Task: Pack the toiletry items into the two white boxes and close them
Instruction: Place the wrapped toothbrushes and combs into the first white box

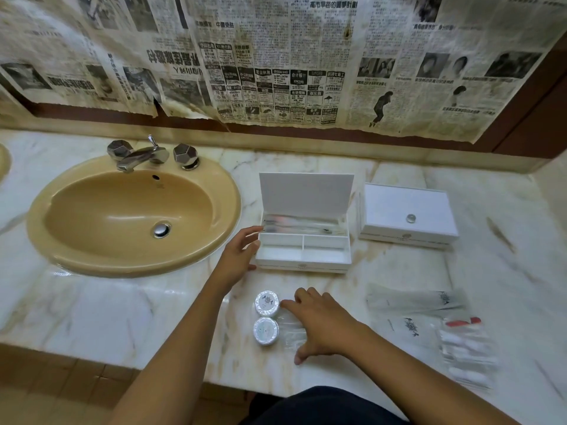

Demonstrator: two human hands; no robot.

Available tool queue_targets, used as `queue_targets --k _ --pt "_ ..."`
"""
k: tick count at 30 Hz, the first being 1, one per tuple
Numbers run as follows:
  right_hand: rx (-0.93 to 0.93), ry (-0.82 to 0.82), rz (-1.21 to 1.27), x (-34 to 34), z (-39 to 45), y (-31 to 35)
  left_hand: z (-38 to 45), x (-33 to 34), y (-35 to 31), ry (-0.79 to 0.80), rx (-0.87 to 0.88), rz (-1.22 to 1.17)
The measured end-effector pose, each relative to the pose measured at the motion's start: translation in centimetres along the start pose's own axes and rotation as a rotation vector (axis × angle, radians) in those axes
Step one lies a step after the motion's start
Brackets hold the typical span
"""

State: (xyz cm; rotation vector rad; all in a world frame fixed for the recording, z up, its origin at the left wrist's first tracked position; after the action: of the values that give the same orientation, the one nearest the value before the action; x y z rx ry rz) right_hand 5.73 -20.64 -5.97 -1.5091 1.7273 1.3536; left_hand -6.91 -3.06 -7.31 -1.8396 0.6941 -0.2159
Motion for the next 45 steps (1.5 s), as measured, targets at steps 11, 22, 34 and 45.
queue_targets --k 11,22,34,45 --pt "0.094 -0.125 -0.015 -0.3 0.8 -1.8 -0.1 0.0 0.0 0.004 0.005 -0.003" --pt "0.143 -0.224 0.027 -1.4 0.7 -2.3 -0.1 0.0 -0.2 0.001 0.006 0.003" --pt "0.135 -0.269 0.000 -2.1 0.7 -1.8 -0.1 -0.1 -0.2 0.006 0.006 0.001" --pt "0.152 -0.341 0.141 -3.2 0.9 -1.2 -0.1 -0.1 -0.2 0.011 0.017 0.012"
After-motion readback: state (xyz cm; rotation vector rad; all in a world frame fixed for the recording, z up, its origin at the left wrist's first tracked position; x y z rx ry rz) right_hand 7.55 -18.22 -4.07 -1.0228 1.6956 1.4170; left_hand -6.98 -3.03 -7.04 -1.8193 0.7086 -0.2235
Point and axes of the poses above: each hand's wrist, its own z-axis towards the middle knuckle, its own x-axis out of the palm, y = z × x, the point moved 1 cm from there along z, towards the middle knuckle, and after that the axes turned 7 degrees about -x, right-handed, at the moved point
